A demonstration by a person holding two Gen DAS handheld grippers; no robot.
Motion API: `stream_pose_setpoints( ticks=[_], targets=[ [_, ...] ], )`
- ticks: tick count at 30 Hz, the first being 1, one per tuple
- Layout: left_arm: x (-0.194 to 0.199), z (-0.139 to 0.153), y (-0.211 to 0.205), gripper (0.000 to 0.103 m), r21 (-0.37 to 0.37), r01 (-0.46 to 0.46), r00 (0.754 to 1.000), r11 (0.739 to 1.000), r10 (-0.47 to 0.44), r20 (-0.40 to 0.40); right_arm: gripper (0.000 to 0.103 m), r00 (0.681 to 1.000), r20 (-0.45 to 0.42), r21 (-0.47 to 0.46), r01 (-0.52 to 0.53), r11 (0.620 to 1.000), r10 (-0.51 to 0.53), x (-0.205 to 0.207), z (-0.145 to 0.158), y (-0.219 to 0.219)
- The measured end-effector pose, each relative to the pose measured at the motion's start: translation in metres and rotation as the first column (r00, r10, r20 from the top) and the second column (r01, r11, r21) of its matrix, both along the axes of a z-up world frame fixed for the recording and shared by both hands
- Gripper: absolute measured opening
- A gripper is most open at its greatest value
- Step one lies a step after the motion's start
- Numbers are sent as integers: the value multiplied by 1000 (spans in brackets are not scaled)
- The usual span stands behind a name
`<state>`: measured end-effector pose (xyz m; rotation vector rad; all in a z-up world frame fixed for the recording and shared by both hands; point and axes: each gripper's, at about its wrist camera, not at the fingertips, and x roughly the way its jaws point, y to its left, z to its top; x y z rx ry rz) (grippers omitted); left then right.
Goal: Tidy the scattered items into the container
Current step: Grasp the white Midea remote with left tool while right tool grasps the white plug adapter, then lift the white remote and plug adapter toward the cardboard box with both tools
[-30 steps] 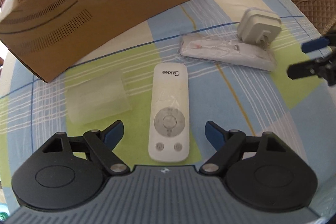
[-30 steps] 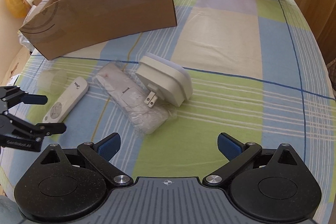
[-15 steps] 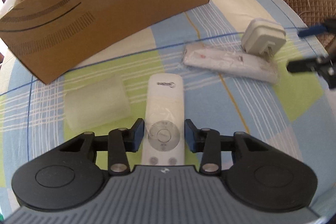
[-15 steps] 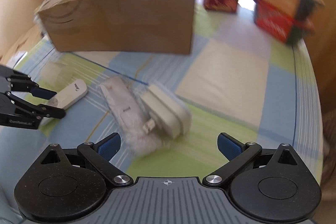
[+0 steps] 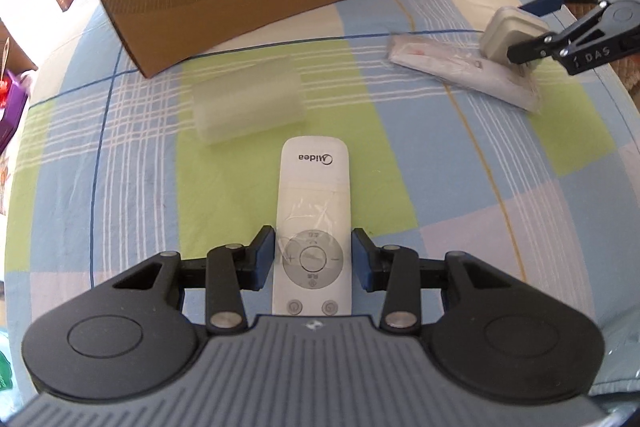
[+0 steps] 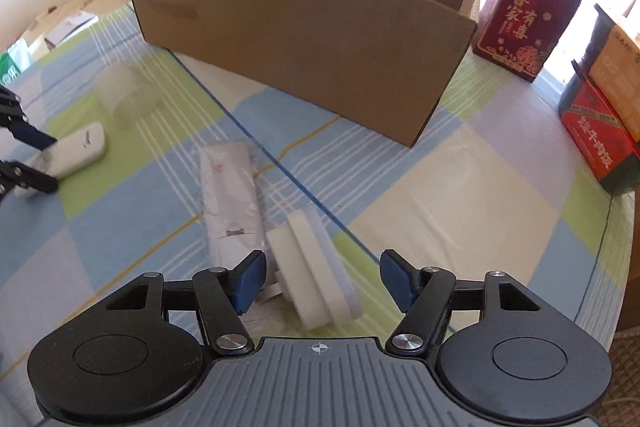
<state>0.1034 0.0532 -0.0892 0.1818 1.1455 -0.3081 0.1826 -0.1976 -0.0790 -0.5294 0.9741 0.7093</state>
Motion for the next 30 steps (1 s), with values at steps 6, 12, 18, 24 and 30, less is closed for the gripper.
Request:
stream_pose_setpoints(
  ticks=[6, 12, 18, 24, 30],
  targets=[
    [8, -3, 0, 59, 11, -30, 1000, 999, 30, 7, 46, 998, -65, -30, 5, 1000, -7, 10, -11, 3],
    [10, -4, -2, 41, 10, 4, 1000, 1000, -4, 27, 40, 994, -74, -26, 83, 996, -85, 3, -15, -2],
    [7, -1, -4, 35, 15, 23, 1000, 1000, -23, 12, 36, 956, -109, 84, 283, 956, -273, -9, -4, -25],
    [-3, 5, -5, 35, 41, 29, 1000, 999, -28, -8, 36, 894, -188, 211, 441, 872, -406, -31, 15, -53],
    [-12, 22, -3, 35, 47, 16, 1000, 999, -18, 22, 36, 884, -248, 225, 450, 864, -396, -60, 25, -45]
  ],
)
